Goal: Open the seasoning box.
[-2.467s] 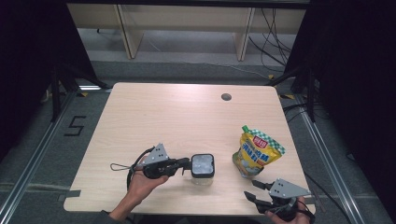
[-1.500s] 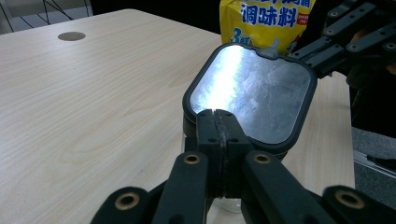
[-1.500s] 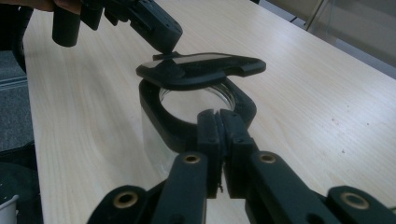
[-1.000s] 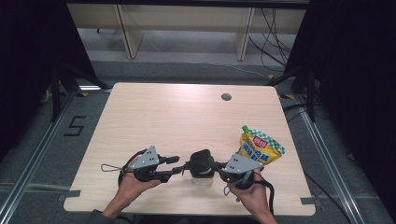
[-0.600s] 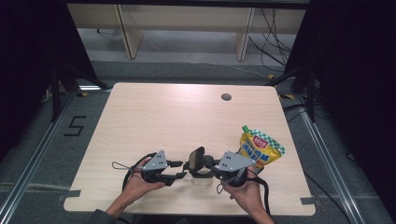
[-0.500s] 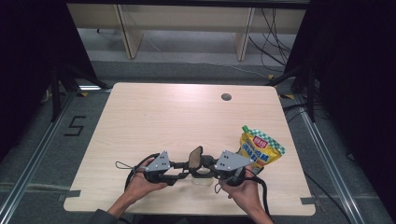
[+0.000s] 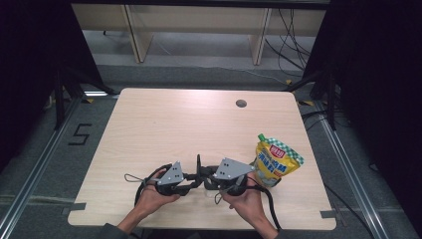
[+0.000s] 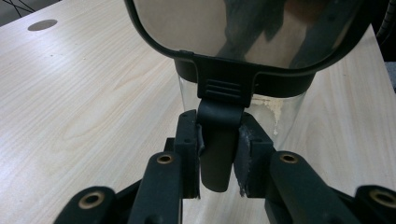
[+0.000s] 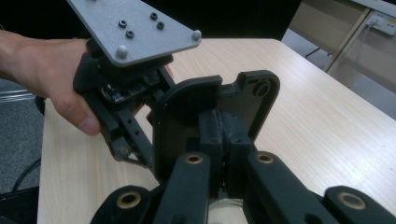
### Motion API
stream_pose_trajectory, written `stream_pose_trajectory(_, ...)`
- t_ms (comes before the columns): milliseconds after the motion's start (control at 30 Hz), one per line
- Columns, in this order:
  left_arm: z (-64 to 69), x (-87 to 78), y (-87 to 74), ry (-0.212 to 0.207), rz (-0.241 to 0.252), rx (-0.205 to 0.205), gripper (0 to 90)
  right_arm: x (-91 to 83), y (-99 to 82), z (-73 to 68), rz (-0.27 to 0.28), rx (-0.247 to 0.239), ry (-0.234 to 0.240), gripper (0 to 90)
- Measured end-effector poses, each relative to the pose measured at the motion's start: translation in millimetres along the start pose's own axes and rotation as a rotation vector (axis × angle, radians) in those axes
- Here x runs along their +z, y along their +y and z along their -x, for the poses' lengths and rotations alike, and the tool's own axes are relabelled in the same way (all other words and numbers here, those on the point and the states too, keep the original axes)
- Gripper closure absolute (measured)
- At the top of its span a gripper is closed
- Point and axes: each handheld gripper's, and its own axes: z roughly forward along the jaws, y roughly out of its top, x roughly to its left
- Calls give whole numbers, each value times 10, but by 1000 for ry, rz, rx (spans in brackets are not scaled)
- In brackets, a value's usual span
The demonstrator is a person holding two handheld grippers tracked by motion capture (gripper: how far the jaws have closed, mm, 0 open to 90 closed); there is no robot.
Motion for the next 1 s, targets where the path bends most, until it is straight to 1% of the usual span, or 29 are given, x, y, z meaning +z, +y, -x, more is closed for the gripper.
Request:
stream_pose_trajectory(67, 1, 0, -4, -1, 4, -11, 726, 27, 9, -1, -4, 1, 11, 893)
stream_pose_trajectory(100, -9, -1, -3, -4, 4, 3, 726, 40, 11, -6, 3, 7, 8, 893)
stream_pose_trajectory(133, -9, -1, -3, -4, 4, 3, 727, 51, 14, -4, 3, 4, 10, 894)
stream_pose_trajectory(167, 2, 1, -7, -1, 5, -11, 727, 51, 14, -4, 3, 4, 10, 894)
stream_pose_trajectory(200, 5, 1, -2, 7, 1, 16, 728, 70, 18, -8, -1, 14, 15, 893)
stream_pose_trajectory(233, 12, 1, 0, 15, -2, 22, 727, 83, 20, -6, 4, 12, 17, 893)
stream_pose_trajectory(267, 10, 2, 1, 15, -2, 22, 728, 92, 23, -4, 5, 11, 16, 893)
stream_pose_trajectory(300, 13, 4, -2, 20, -1, 5, 728, 98, 26, -8, 2, 25, 18, 894)
stream_pose_trajectory(333, 14, 6, -7, 19, 2, -5, 728, 109, 28, -3, 5, 21, 17, 893)
stream_pose_trajectory(500, 11, 1, -16, 22, 1, -4, 728, 135, 30, -8, 4, 13, 20, 885)
stream_pose_trajectory(533, -3, -5, -14, 21, -7, 11, 727, 136, 29, -6, 3, 15, 19, 875)
stream_pose_trajectory(567, -4, -8, -17, 22, -10, 8, 727, 136, 29, -6, 3, 15, 19, 875)
stream_pose_trajectory(600, 20, 0, -19, 24, 1, -2, 722, 126, 28, 1, -1, 24, 18, 861)
stream_pose_trajectory(633, 20, 0, -19, 24, 1, -2, 713, 117, 25, 7, 2, 25, 9, 857)
stream_pose_trajectory(667, 26, -1, -12, 11, 1, 3, 690, 102, 22, 18, 4, 21, 13, 846)
stream_pose_trajectory(700, 26, -1, -12, 11, 1, 3, 666, 102, 22, 18, 4, 21, 13, 846)
stream_pose_trajectory(733, 40, -9, -4, 9, -10, 8, 613, 31, -2, 45, 9, 38, -1, 819)
stream_pose_trajectory(767, 40, -9, -4, 9, -10, 8, 569, -1, -14, 54, 10, 43, -5, 807)
stream_pose_trajectory(800, 58, -21, -7, 9, -26, -10, 517, -50, -36, 62, 9, 42, -12, 799)
stream_pose_trajectory(833, 58, -21, -7, 9, -26, -10, 484, -107, -61, 62, 6, 49, -17, 788)
stream_pose_trajectory(867, 85, -51, -6, 33, -50, 0, 455, -162, -91, 68, 14, 48, -23, 780)
stream_pose_trajectory(900, 85, -51, -6, 33, -50, 0, 432, -162, -91, 68, 14, 48, -23, 780)
stream_pose_trajectory(933, 94, -71, -4, 29, -52, -10, 432, -216, -125, 69, 13, 59, -24, 768)
stream_pose_trajectory(967, 103, -107, 4, 27, -55, -20, 383, -331, -200, 75, 15, 74, -37, 739)
stream_pose_trajectory(1000, 113, -124, 9, 24, -50, -32, 367, -368, -221, 76, 17, 89, -49, 720)
